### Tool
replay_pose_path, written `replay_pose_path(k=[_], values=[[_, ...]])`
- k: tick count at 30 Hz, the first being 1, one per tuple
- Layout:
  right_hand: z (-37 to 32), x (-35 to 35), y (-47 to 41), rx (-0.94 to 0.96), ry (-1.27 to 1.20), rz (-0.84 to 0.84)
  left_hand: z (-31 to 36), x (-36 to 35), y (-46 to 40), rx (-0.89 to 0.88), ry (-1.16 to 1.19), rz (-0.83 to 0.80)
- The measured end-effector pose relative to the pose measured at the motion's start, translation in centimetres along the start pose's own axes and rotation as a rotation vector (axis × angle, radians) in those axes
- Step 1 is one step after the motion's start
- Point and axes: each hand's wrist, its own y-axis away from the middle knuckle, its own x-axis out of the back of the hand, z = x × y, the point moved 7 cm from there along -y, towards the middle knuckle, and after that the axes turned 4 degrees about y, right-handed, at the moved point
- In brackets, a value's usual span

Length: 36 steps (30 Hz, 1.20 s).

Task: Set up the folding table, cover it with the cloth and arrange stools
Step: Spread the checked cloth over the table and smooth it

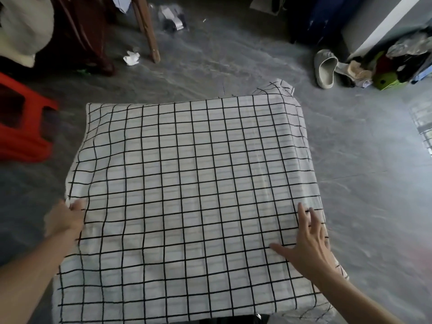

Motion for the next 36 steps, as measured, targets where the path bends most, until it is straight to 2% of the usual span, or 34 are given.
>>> replay_pose_path(k=[2,4,7,10,12,16,21,23,25,26,28,30,33,36], values=[[0.0,-0.3,-0.3,-0.007,-0.018,-0.026,0.3,-0.2,0.9,0.076,0.04,-0.003],[0.3,-0.7,-0.3,-0.03,-0.053,-0.035,2.2,-0.2,2.7,0.019,0.084,0.049],[0.4,-0.9,0.0,-0.051,-0.1,-0.055,7.0,-1.1,6.5,-0.271,0.147,0.039],[0.6,-1.2,0.0,-0.068,-0.144,-0.071,12.1,-3.1,12.4,-0.659,0.117,-0.045],[0.4,-1.1,-0.2,-0.076,-0.244,-0.039,13.4,-4.7,15.6,-0.769,0.079,-0.088],[0.6,-1.1,-0.8,-0.132,-0.393,0.044,11.3,-7.4,15.7,-0.567,0.082,-0.123],[2.2,-1.3,-2.0,-0.245,-0.38,-0.006,10.3,-8.9,15.1,-0.593,-0.024,-0.181],[1.5,-0.7,-1.7,-0.18,-0.303,0.046,10.5,-8.1,15.8,-0.687,-0.054,-0.185],[-0.7,0.9,-0.6,0.013,-0.157,0.209,11.0,-6.9,18.0,-0.915,-0.116,-0.153],[-2.0,1.1,0.2,0.143,-0.07,0.233,11.1,-6.6,19.8,-1.038,-0.14,-0.176],[-4.1,-0.1,2.5,0.378,0.107,0.189,10.1,-6.8,24.3,-1.257,-0.16,-0.271],[-4.6,-2.4,4.8,0.532,0.246,0.121,8.0,-7.3,28.7,-1.41,-0.202,-0.342],[-2.9,-4.9,6.6,0.654,0.396,0.074,4.7,-8.8,32.9,-1.484,-0.328,-0.386],[0.9,-5.8,6.7,0.611,0.466,0.006,1.6,-9.9,33.7,-1.397,-0.422,-0.396]])
